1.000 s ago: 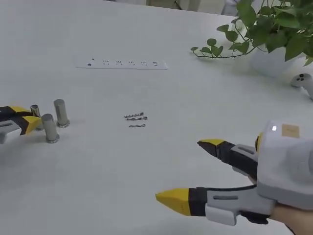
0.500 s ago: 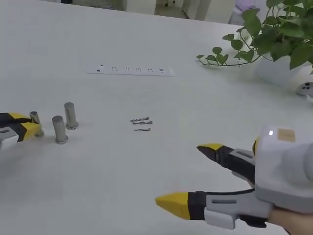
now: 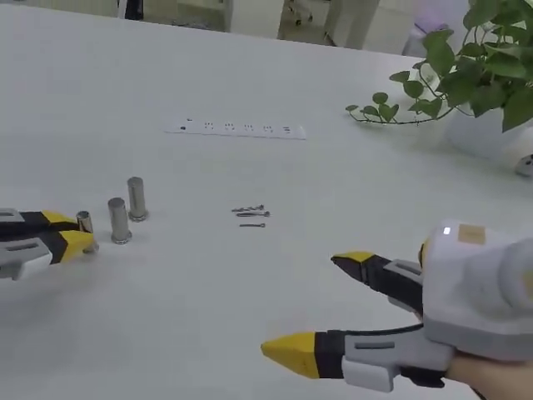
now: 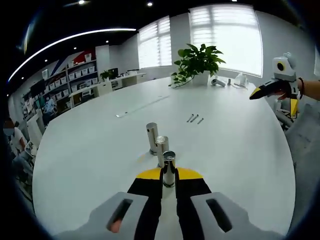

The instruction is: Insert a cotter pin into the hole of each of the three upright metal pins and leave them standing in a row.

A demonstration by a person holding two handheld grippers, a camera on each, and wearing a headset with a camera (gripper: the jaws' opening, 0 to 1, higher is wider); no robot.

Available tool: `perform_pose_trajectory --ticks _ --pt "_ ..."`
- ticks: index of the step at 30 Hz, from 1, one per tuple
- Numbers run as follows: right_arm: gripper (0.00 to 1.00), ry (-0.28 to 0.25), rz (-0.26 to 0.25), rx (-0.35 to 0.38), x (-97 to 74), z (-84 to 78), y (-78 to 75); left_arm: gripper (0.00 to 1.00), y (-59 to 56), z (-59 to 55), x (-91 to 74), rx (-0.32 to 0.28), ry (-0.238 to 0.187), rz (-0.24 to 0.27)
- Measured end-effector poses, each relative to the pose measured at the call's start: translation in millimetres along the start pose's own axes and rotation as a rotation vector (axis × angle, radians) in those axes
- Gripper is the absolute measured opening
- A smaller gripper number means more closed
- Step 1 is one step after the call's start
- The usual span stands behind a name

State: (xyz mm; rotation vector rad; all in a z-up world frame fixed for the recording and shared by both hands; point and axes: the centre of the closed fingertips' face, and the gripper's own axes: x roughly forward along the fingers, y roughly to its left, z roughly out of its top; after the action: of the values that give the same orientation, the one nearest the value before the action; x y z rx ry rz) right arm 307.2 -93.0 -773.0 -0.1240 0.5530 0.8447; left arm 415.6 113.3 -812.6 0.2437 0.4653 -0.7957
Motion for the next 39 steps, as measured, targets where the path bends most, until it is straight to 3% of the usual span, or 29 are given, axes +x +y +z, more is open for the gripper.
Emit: perform_pose_trajectory --ticks 10,21,39 --pt "0.97 0.012 0.012 -0.009 -3.1 -3.0 6.7 0.07 -32.8 -2.9 9.5 0.025 0.011 -0.059" --pt "0.96 0.009 -0.001 0.005 -12.2 -6.2 5.7 0.07 -58.8 -0.5 21.5 0.049 0.002 -0.134" --pt "0.91 0.015 0.005 0.020 -12.2 -11.8 6.1 0.07 -80.6 0.5 33.8 0.072 -0.004 -0.255"
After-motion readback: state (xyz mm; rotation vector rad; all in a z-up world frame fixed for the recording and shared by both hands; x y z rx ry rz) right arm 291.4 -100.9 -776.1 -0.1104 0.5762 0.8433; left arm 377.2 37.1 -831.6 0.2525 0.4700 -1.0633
